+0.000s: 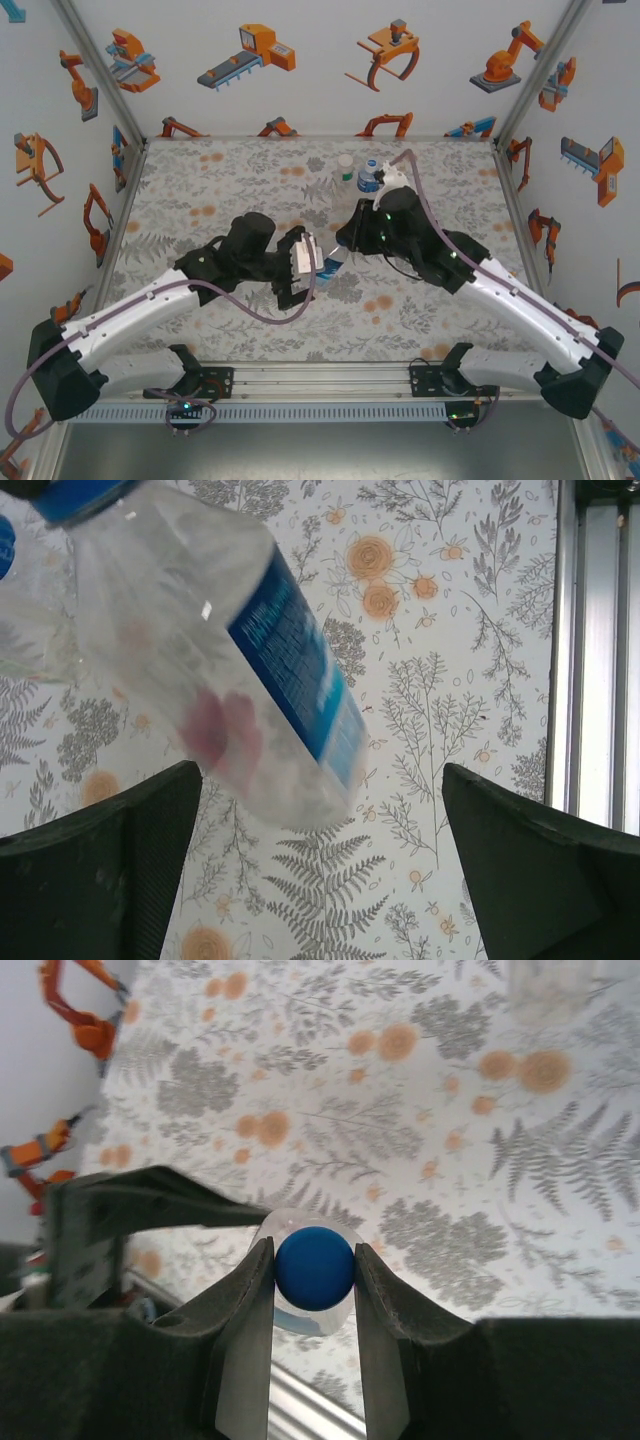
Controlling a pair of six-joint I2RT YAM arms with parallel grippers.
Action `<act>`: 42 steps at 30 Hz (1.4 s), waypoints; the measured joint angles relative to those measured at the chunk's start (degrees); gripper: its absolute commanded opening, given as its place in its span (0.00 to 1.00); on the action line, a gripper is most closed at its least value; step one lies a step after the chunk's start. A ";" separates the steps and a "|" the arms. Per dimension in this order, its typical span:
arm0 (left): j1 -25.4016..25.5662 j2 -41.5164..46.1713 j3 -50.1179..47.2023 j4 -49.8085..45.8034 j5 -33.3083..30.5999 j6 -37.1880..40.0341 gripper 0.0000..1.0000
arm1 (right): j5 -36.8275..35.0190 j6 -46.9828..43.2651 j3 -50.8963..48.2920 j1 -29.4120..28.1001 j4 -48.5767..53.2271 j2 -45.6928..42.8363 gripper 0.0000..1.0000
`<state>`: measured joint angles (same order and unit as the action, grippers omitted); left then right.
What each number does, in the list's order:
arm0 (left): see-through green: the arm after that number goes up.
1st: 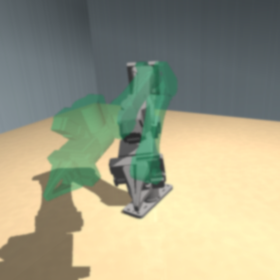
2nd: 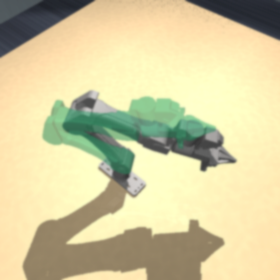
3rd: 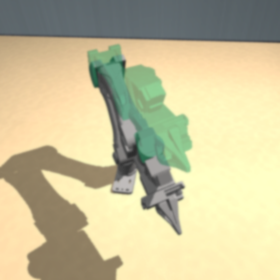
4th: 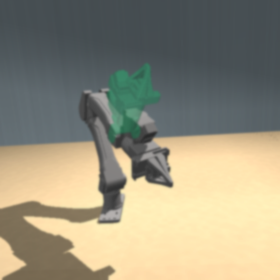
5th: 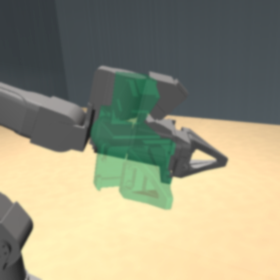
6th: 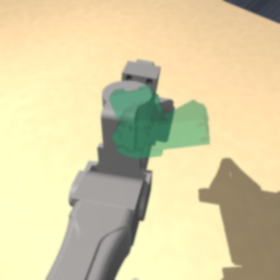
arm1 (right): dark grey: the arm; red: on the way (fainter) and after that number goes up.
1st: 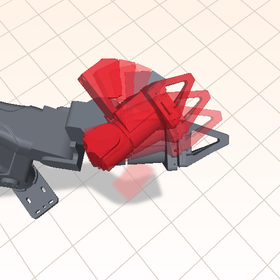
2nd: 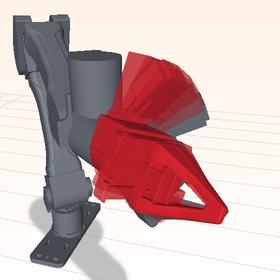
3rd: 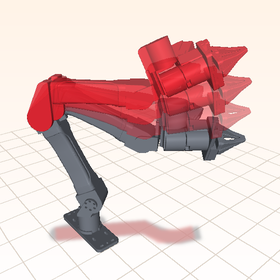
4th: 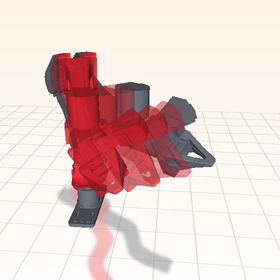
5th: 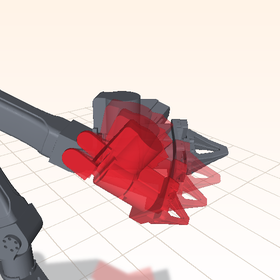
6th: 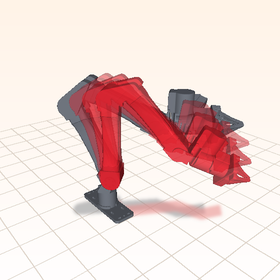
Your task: Screw on the bottle caps
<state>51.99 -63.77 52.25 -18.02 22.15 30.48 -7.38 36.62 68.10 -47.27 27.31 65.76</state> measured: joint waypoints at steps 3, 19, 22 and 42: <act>-0.24 2.12 -0.76 0.00 -1.68 -0.94 0.97 | 0.26 -3.69 2.80 3.43 1.86 4.44 0.00; -4.92 11.26 -6.45 -0.31 -7.76 -9.22 0.97 | -5.35 -25.57 10.95 11.15 -3.50 22.01 0.00; -5.84 12.04 -6.93 -0.33 -8.92 -12.66 0.97 | -6.86 -28.39 11.54 12.94 -7.34 24.79 0.00; -8.15 9.20 -6.56 -4.13 -19.61 -29.31 0.97 | -7.04 -33.20 11.61 16.87 -20.85 33.55 0.00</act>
<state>43.83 -54.57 45.69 -22.15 2.55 1.17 -14.41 3.42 79.70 -30.39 6.46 99.31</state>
